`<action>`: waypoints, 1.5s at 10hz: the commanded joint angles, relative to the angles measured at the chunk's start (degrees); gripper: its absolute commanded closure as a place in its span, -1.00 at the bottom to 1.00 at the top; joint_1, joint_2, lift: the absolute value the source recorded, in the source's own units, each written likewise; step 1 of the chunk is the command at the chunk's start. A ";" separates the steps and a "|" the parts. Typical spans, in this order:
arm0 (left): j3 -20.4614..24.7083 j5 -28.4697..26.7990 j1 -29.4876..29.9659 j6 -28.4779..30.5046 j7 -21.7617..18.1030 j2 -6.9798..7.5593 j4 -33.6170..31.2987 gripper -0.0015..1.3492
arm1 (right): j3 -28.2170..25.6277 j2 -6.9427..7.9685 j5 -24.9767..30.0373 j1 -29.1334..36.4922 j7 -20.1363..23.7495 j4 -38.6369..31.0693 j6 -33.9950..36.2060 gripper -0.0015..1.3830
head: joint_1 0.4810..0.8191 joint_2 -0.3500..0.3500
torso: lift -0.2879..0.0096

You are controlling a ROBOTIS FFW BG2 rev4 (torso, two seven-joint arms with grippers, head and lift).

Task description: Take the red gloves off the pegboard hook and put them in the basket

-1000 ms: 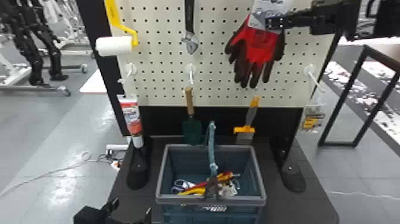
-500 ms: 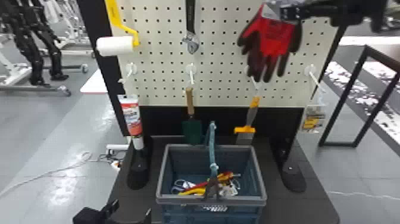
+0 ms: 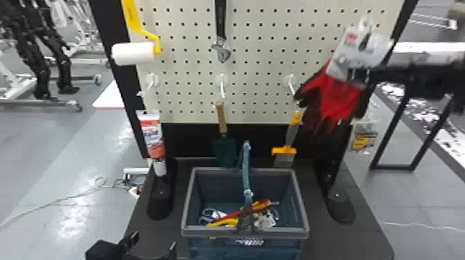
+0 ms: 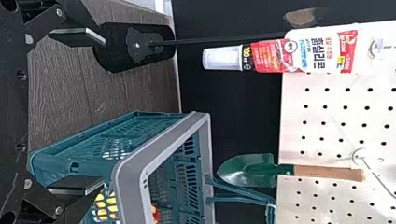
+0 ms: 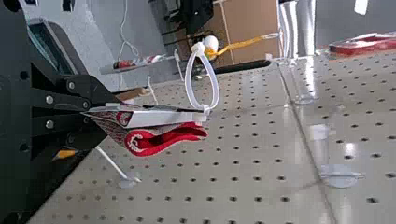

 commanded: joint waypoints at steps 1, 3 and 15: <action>-0.42 0.16 -0.32 0.18 0.00 -0.15 0.00 -0.64 | -2.74 4.27 2.87 5.42 1.52 -0.12 -0.14 0.88 | -0.60 0.00 | 0.26; -0.07 0.16 -0.15 0.18 0.00 -0.15 0.00 -0.64 | -4.23 9.02 5.33 11.31 3.37 1.29 -1.29 0.88 | -0.60 0.00 | 0.26; -0.42 -0.02 -1.12 0.01 0.00 -0.15 0.35 -0.64 | 6.84 19.74 13.06 7.00 13.47 37.76 -18.69 -0.37 | -0.60 0.00 | 0.26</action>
